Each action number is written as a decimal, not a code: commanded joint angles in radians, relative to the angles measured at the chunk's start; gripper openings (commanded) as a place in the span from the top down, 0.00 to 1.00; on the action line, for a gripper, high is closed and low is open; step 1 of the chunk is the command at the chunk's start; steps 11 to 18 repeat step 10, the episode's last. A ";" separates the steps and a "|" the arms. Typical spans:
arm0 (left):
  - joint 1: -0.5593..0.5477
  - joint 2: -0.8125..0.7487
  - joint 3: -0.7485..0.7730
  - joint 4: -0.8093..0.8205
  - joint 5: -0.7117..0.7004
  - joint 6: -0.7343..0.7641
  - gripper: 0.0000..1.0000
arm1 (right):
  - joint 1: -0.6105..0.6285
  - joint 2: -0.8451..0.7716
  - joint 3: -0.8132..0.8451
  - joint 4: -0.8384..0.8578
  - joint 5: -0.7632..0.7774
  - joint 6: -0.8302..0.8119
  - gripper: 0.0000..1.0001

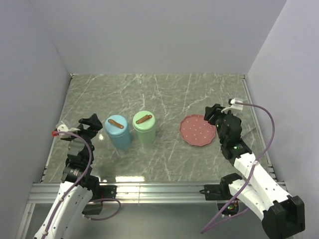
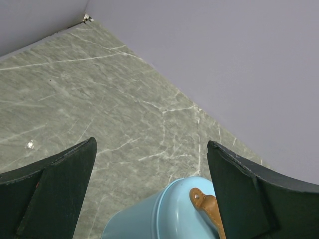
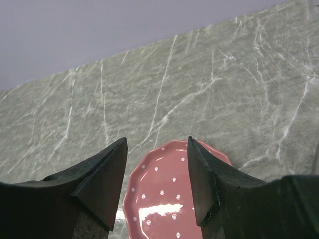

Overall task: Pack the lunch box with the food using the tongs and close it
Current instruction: Reset both arms

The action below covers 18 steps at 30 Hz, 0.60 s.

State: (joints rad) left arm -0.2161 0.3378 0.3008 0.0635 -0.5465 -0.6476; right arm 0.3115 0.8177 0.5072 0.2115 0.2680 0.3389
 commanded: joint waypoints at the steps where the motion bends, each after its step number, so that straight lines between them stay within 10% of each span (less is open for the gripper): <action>1: 0.004 0.001 0.009 0.022 -0.003 0.011 0.01 | -0.006 0.005 0.047 0.014 -0.007 -0.014 0.41; 18: 0.004 0.018 0.017 0.019 -0.017 0.005 0.00 | -0.006 0.018 0.051 0.014 -0.013 -0.017 0.41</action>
